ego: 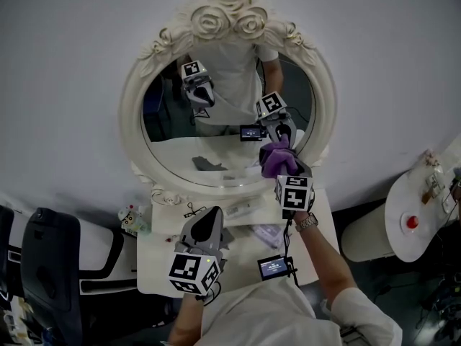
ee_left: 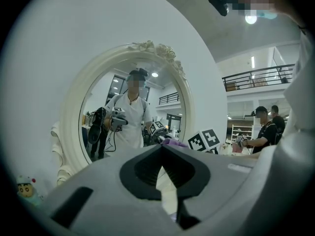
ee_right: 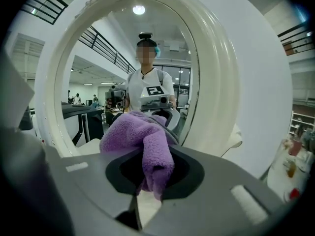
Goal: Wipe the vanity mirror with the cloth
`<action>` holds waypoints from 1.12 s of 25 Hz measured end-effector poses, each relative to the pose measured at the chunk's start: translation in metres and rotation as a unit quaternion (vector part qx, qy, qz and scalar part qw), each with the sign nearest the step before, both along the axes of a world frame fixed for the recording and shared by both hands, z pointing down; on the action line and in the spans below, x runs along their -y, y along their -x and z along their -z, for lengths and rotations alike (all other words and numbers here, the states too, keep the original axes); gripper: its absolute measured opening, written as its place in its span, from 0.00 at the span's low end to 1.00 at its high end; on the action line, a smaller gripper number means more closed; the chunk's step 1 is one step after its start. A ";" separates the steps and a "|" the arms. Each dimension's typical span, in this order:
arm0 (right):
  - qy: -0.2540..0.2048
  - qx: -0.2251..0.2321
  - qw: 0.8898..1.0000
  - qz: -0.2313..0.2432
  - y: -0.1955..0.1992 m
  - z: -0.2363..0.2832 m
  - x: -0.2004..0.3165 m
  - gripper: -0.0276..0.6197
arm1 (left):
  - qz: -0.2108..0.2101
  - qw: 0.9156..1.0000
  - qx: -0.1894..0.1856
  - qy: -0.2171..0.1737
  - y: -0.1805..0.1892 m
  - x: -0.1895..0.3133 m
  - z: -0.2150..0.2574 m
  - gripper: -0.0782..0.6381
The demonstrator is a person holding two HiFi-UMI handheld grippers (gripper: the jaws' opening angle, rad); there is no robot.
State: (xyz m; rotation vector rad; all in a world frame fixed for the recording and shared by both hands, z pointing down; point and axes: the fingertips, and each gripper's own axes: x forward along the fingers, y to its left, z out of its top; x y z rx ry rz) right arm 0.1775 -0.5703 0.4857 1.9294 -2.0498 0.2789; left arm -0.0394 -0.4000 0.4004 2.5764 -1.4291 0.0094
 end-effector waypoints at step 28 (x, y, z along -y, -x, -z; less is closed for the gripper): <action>0.053 0.030 0.981 0.186 0.282 -0.072 -0.010 0.14 | 0.149 0.987 -0.003 0.053 0.157 -0.035 -0.042 0.11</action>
